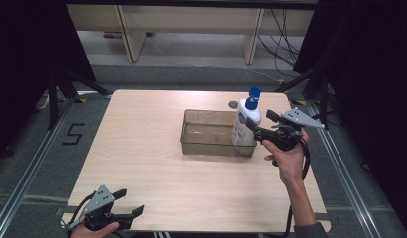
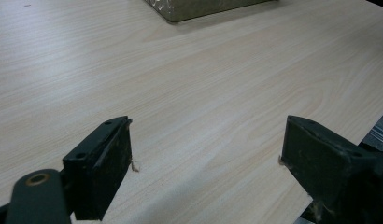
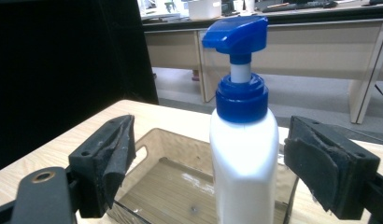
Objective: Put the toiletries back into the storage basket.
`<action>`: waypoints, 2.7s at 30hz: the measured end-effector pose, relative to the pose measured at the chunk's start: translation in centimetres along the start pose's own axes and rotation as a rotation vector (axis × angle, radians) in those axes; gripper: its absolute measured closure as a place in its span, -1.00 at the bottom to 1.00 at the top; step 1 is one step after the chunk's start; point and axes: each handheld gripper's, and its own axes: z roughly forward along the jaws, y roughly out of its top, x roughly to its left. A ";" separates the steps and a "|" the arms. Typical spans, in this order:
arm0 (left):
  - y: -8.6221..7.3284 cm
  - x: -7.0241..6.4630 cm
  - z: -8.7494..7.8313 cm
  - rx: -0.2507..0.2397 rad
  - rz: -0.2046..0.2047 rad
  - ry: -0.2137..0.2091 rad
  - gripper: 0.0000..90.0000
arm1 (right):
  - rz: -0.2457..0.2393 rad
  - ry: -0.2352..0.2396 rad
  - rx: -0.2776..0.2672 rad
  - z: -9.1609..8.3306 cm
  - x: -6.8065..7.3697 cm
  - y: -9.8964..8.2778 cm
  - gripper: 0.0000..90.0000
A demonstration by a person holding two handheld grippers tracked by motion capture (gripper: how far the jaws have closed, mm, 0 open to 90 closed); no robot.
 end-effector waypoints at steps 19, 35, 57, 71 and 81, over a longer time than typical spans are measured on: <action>0.1 0.1 -0.2 0.006 0.009 0.009 -0.65 | -0.010 0.014 0.010 -1.3 1.0 -0.7 -0.62; 0.1 0.1 -0.2 0.000 0.010 0.003 -0.65 | 0.007 0.033 0.024 -2.0 1.6 -1.7 -0.62; 0.1 0.1 -0.2 -0.008 0.006 0.000 -0.66 | 0.025 0.063 0.055 -2.2 2.6 -3.2 -0.61; 0.1 0.0 -0.3 -0.014 0.005 0.002 -0.66 | 0.047 0.070 0.078 -2.7 3.2 -4.2 -0.62; 0.2 0.1 -0.3 -0.021 0.002 0.000 -0.66 | 0.045 0.081 0.085 -3.1 3.4 -5.1 -0.62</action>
